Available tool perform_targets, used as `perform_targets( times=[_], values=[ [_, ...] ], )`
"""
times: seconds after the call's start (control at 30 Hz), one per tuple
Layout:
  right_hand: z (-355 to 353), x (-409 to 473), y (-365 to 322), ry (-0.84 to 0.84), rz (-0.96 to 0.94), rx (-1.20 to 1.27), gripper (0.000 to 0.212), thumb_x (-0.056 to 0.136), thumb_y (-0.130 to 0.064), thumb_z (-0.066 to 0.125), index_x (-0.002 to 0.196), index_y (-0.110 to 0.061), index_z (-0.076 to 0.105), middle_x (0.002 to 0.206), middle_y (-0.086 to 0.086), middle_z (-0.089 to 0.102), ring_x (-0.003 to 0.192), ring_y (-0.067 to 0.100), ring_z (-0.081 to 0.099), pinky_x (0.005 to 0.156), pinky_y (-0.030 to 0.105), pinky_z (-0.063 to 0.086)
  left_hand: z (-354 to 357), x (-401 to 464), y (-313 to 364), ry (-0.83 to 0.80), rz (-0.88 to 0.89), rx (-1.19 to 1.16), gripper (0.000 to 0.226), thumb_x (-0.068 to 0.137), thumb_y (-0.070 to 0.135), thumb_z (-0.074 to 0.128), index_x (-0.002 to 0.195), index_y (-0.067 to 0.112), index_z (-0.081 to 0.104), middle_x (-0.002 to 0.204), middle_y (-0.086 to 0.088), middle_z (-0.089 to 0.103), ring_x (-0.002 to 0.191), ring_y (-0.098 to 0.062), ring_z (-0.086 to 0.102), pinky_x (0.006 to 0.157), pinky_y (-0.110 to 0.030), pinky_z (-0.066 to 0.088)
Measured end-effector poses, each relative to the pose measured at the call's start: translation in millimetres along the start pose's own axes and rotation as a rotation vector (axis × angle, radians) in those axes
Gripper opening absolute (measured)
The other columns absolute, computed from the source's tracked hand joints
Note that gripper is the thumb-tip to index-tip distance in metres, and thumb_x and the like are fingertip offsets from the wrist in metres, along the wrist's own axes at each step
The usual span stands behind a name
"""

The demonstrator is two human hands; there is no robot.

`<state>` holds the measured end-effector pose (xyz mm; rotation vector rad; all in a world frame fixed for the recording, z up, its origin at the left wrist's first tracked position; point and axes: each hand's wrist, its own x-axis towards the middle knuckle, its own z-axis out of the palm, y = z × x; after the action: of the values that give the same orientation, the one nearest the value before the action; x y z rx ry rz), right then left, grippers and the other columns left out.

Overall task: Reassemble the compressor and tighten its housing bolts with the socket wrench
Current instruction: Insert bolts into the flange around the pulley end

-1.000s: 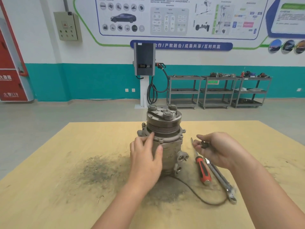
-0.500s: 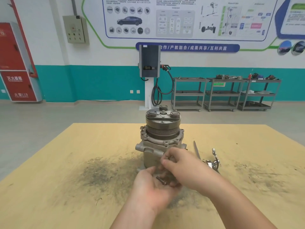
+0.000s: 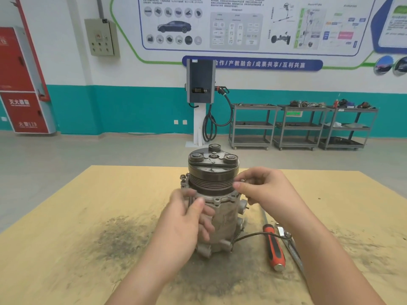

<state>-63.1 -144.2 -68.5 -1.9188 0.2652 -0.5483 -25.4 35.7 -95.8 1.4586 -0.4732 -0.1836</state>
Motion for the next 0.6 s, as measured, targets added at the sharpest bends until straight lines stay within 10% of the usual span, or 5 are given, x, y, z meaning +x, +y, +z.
perform_targets(
  times=[0.6],
  values=[
    [0.2, 8.5, 7.0, -0.078, -0.183, -0.283, 0.024, 0.070, -0.030, 0.085, 0.066, -0.036, 0.063, 0.062, -0.028, 0.063, 0.057, -0.010, 0.057, 0.054, 0.006, 0.039, 4.0, 54.0, 10.1, -0.159, 0.146, 0.352, 0.018, 0.099, 0.019, 0.054, 0.085, 0.011, 0.048, 0.050, 0.004, 0.059, 0.036, -0.008, 0.040, 0.042, -0.019, 0.036]
  ],
)
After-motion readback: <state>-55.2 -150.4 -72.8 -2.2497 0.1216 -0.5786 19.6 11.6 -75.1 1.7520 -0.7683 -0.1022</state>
